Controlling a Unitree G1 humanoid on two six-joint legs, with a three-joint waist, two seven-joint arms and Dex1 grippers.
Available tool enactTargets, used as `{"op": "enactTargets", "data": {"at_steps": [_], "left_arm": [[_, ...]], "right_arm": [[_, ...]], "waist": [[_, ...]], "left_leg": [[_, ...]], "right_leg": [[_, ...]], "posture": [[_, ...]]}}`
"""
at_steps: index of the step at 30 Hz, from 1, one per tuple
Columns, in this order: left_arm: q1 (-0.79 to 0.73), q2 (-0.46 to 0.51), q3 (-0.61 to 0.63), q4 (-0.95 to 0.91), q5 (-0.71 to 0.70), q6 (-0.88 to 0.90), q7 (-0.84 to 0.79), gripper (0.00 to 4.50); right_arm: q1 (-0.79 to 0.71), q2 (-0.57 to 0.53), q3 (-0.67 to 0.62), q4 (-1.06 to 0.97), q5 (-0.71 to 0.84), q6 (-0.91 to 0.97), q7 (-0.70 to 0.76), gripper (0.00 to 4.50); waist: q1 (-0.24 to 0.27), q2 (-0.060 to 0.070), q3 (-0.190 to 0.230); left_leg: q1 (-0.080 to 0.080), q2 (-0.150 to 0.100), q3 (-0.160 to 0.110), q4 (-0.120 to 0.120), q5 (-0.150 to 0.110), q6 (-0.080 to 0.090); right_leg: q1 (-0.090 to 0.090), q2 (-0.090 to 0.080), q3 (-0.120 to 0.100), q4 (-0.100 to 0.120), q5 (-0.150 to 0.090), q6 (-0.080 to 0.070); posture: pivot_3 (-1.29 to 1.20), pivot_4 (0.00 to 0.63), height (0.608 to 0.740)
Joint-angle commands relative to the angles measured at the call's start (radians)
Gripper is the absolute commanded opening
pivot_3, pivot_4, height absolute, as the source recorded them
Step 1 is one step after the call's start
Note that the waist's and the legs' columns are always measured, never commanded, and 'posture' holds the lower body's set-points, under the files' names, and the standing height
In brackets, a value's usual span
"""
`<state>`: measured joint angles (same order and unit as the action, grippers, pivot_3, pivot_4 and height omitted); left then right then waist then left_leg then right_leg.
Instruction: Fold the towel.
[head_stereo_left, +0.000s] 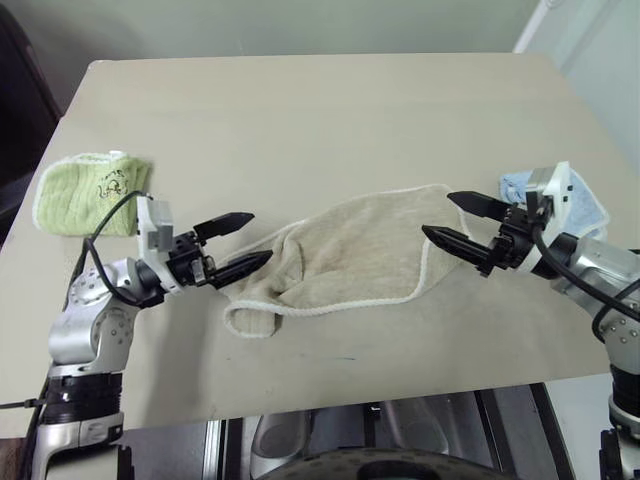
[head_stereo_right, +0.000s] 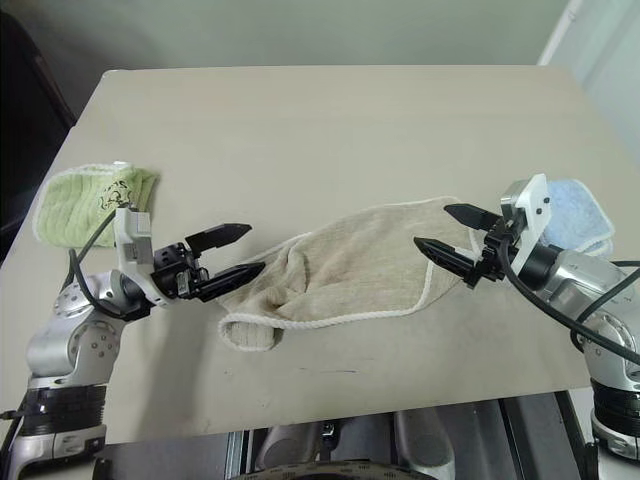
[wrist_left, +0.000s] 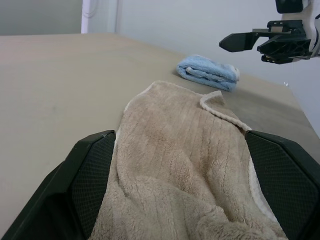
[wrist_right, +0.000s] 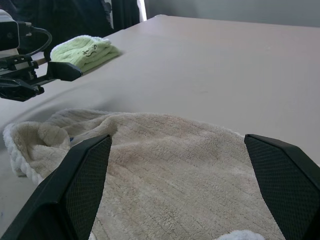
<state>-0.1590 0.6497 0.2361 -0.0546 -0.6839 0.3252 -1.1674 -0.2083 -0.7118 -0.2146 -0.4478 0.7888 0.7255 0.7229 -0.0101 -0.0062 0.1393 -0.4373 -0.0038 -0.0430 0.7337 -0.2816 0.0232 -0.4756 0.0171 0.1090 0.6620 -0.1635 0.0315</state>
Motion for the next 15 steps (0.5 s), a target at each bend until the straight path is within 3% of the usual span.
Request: {"op": "enactTargets", "data": {"at_steps": [1,6,10,15], "left_arm": [[-0.020,-0.007,-0.003,-0.022,0.006,-0.018,0.005,4.49],[-0.044,-0.019,-0.017,-0.026,-0.005,0.004,0.003,4.49],[-0.057,-0.022,-0.018,-0.019,0.001,0.000,0.005,4.49],[-0.061,-0.032,-0.028,-0.035,0.011,-0.002,0.019,4.49]], "right_arm": [[-0.008,-0.006,-0.033,-0.025,-0.002,-0.023,-0.009,4.50],[-0.019,-0.004,-0.068,-0.015,0.049,0.032,-0.052,4.50],[-0.023,-0.024,-0.054,0.025,-0.008,-0.007,-0.031,4.50],[-0.144,-0.033,-0.016,0.189,-0.039,0.042,-0.032,4.50]], "waist": [[0.000,0.000,0.000],[0.000,0.000,0.000],[0.000,0.000,0.000],[-0.002,0.000,0.000]], "left_leg": [[0.000,0.000,0.000,0.000,0.000,0.000],[0.000,0.000,0.000,0.000,0.000,0.000],[0.000,0.000,0.000,0.000,0.000,0.000],[0.000,0.000,0.001,0.001,0.001,0.001]], "right_leg": [[0.000,0.000,0.000,0.000,0.000,0.000],[0.000,0.000,0.000,0.000,0.000,0.000],[0.000,0.000,0.000,0.000,0.000,0.000],[0.000,0.000,0.001,0.000,0.001,0.000]], "posture": [[0.00,0.150,0.703],[0.00,0.150,0.703],[0.00,0.150,0.703],[0.00,0.150,0.703]]}}
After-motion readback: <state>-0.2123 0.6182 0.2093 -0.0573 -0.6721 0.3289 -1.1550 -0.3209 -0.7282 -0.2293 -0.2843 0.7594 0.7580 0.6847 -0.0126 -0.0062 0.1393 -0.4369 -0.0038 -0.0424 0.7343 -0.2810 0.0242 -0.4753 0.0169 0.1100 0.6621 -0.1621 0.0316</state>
